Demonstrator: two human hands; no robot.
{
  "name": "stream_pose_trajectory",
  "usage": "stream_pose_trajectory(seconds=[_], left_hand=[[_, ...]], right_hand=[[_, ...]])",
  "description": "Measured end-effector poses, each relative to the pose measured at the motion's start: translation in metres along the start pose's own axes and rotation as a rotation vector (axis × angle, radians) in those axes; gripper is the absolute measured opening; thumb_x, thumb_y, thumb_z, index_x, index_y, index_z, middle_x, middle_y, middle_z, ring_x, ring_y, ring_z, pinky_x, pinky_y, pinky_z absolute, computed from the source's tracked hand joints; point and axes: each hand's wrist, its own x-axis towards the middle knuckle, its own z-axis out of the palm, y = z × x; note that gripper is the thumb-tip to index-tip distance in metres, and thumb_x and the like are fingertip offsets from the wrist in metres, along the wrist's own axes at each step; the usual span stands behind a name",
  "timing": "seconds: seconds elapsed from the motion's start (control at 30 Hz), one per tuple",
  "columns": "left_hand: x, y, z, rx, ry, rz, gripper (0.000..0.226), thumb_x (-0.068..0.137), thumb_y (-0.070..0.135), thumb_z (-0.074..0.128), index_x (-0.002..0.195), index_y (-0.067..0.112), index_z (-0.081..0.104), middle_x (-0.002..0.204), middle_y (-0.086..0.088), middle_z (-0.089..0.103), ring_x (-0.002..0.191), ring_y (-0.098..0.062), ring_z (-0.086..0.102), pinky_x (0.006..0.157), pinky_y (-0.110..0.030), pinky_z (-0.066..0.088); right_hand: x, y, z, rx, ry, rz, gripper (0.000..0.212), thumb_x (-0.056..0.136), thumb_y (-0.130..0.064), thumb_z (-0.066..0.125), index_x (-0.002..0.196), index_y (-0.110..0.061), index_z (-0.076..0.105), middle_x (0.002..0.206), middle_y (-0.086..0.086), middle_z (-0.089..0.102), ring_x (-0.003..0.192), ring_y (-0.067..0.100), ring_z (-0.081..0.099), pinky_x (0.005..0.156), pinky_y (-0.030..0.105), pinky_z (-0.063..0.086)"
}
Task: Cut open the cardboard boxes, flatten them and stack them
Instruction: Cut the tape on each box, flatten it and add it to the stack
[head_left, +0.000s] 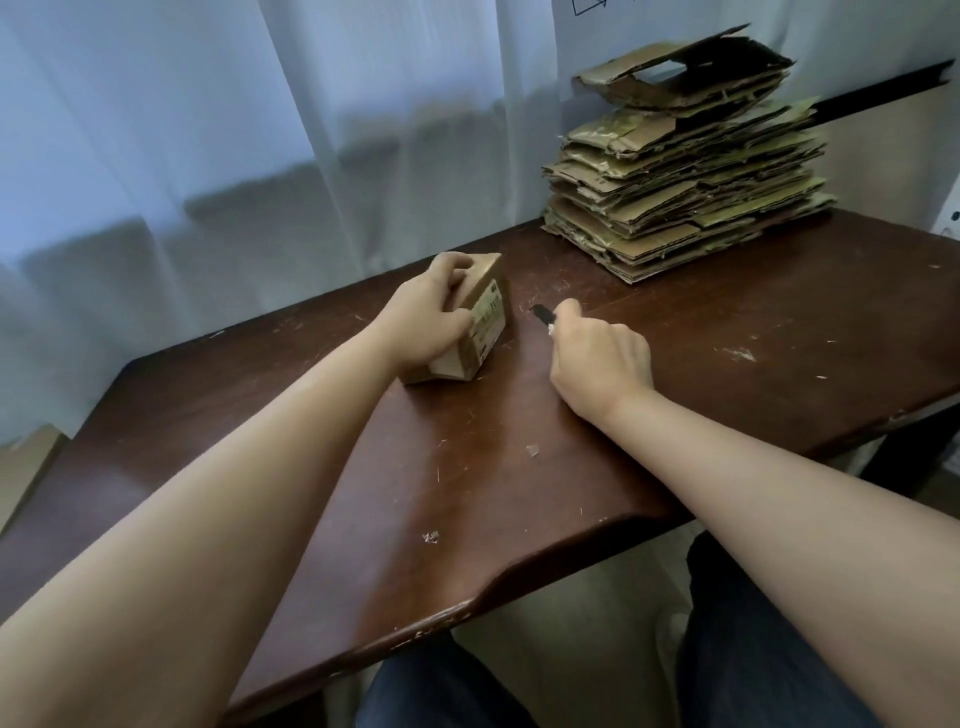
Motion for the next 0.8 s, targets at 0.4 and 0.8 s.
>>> stream_pose_trajectory(seconds=[0.4, 0.8], left_hand=[[-0.028, -0.030, 0.011, 0.712, 0.306, 0.307, 0.060, 0.070, 0.034, 0.080, 0.122, 0.013, 0.060, 0.111, -0.012, 0.062, 0.097, -0.033, 0.059, 0.089, -0.044, 0.045], [-0.011, -0.017, 0.023, 1.151, 0.323, 0.210, 0.023, 0.068, 0.022, 0.073, 0.087, 0.012, 0.065, 0.071, -0.001, 0.061, 0.054, -0.016, 0.059, 0.041, -0.024, 0.029]], right_hand=[[-0.008, 0.003, -0.005, 0.120, 0.168, -0.072, 0.021, 0.097, -0.029, 0.048, 0.113, -0.016, 0.053, 0.103, 0.006, 0.063, 0.088, 0.034, 0.062, 0.060, 0.031, 0.032], [-0.006, 0.000, 0.000, 0.068, 0.112, -0.062, 0.018, 0.097, -0.024, 0.044, 0.111, -0.017, 0.052, 0.104, 0.002, 0.066, 0.089, 0.032, 0.063, 0.060, 0.031, 0.032]])
